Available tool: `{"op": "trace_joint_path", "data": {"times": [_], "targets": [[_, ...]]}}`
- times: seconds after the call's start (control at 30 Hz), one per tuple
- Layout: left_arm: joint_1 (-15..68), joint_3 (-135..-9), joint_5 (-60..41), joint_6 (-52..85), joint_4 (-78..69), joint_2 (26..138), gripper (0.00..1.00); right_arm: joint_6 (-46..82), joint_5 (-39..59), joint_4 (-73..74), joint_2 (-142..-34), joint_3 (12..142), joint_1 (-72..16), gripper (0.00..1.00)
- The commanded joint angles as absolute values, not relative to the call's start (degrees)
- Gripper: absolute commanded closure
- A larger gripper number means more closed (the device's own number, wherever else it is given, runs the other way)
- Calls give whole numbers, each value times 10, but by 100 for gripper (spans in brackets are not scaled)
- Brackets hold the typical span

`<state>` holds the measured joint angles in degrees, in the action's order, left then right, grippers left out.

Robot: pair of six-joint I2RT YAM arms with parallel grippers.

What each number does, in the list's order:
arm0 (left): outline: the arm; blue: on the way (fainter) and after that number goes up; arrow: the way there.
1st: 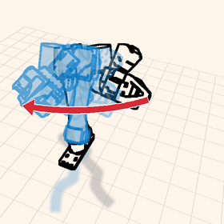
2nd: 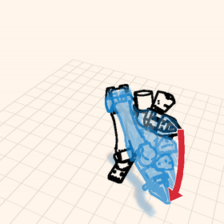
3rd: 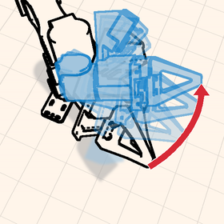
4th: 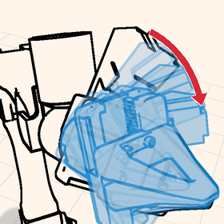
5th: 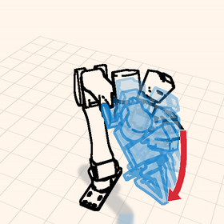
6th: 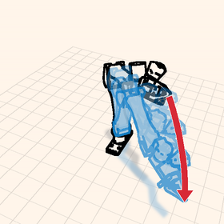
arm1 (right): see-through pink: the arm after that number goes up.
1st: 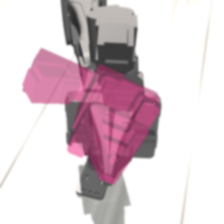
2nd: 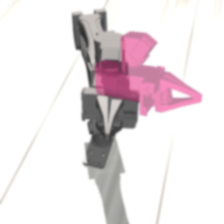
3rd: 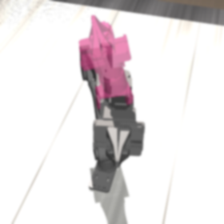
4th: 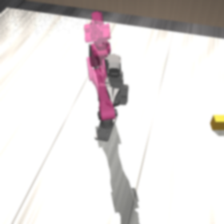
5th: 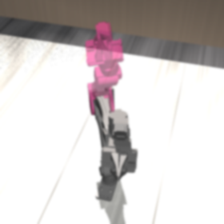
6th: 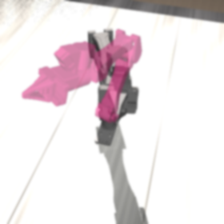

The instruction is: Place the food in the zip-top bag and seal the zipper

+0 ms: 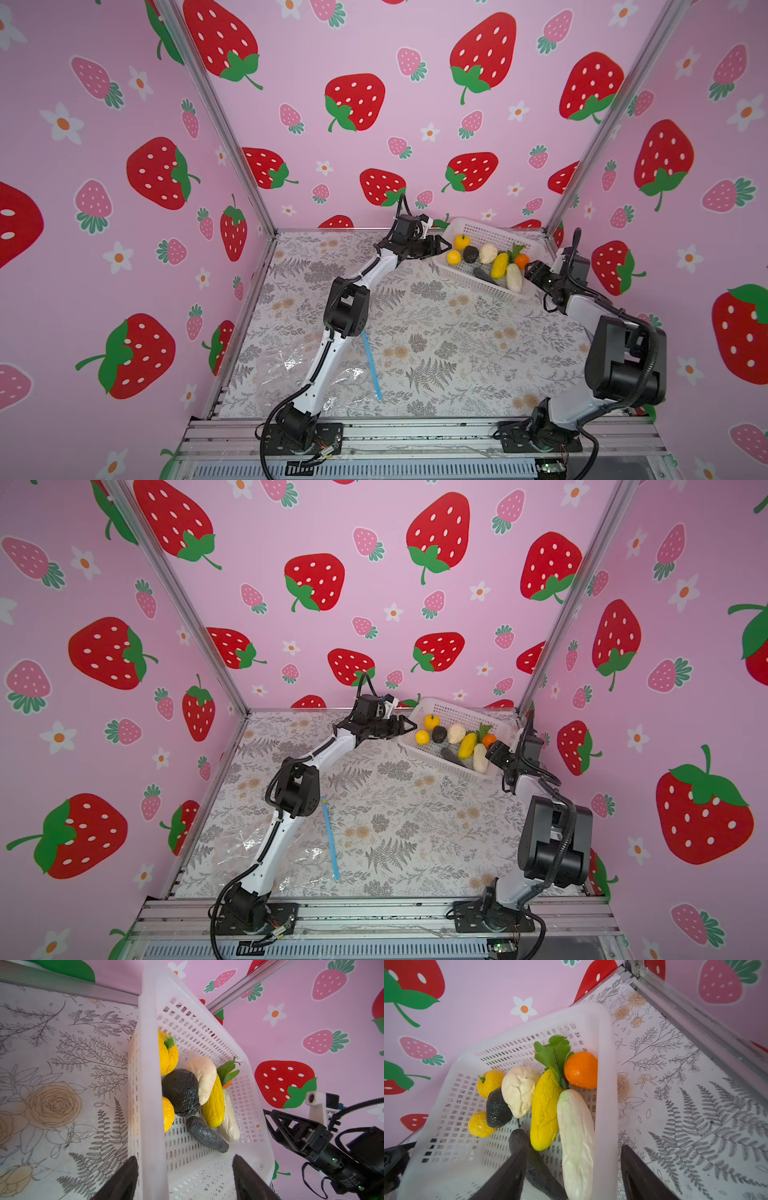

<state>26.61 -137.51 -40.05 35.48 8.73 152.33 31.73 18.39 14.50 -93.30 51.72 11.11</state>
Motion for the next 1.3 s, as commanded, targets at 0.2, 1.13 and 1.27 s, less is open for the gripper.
{"op": "trace_joint_path", "data": {"times": [0.2,1.13,1.27], "targets": [[260,-1432,-448,387,38,1553,28,334,352,256,-969,513,134,42],[264,-1179,-441,345,11,1375,33,294,345,168,-1079,690,80,43],[265,-1145,-432,340,4,1353,33,294,354,162,-1112,727,71,43]]}}
